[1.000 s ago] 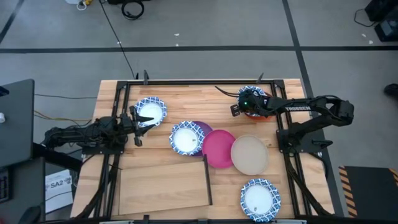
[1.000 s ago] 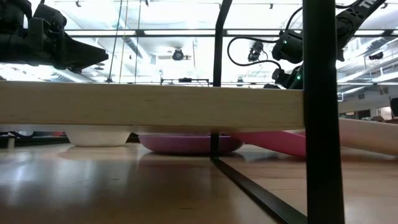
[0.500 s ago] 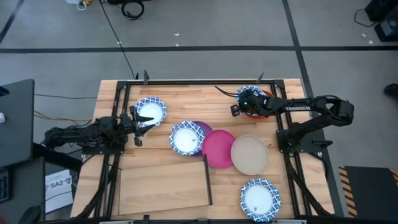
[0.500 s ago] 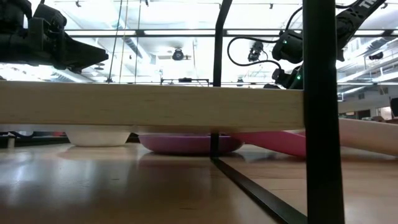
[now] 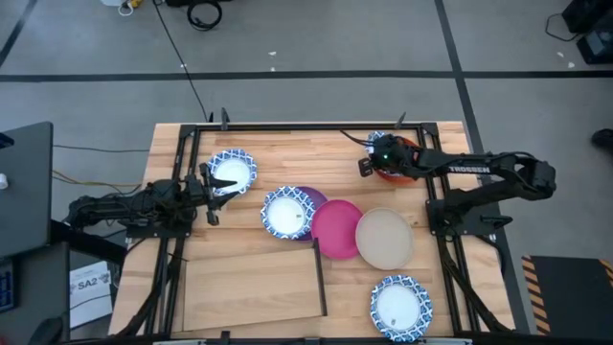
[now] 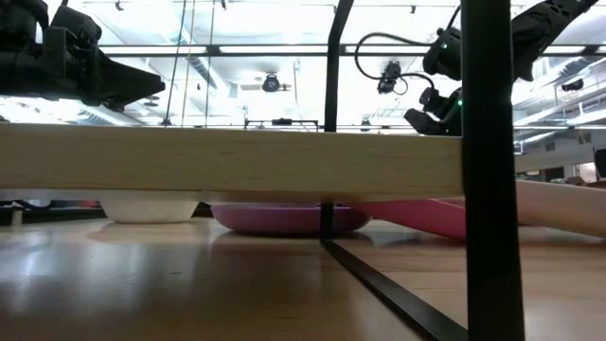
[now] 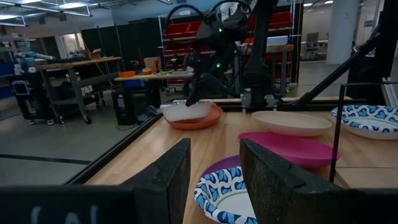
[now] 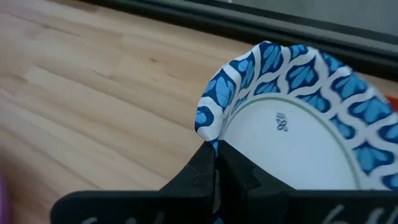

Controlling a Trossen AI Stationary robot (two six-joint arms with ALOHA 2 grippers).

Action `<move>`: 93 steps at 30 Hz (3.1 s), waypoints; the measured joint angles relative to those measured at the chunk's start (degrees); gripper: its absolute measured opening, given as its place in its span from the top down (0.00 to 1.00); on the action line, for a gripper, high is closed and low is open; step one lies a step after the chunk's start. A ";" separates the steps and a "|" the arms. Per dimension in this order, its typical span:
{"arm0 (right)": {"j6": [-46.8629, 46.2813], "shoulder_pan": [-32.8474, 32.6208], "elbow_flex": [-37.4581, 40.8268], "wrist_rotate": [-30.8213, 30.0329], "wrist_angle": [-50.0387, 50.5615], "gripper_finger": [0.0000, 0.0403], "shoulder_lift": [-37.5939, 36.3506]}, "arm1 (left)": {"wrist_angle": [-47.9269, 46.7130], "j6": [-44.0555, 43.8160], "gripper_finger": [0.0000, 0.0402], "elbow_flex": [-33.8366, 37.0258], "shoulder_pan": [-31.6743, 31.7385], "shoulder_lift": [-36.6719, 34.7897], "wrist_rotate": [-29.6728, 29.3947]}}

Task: Place and stack plates onto a shelf
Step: Put the blue patterned bowl on the shelf

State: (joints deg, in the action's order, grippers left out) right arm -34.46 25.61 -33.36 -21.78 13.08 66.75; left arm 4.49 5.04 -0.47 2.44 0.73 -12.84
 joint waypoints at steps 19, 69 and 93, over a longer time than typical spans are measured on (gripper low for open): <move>11.48 -0.02 0.02 7.64 -9.57 0.96 -7.51 | 2.33 -6.46 0.64 0.00 0.00 0.00 0.00; 36.59 -9.97 -0.02 44.50 -29.20 0.96 -5.89 | 19.24 16.78 0.64 -35.80 -0.05 59.77 0.66; 36.59 -10.74 -0.02 46.15 -28.21 0.96 -5.89 | 17.44 23.17 0.64 -55.90 0.02 83.42 0.68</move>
State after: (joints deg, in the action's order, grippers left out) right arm 2.13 14.86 -33.39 24.37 -15.13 60.86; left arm 21.93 28.21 -56.37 2.46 84.15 -12.16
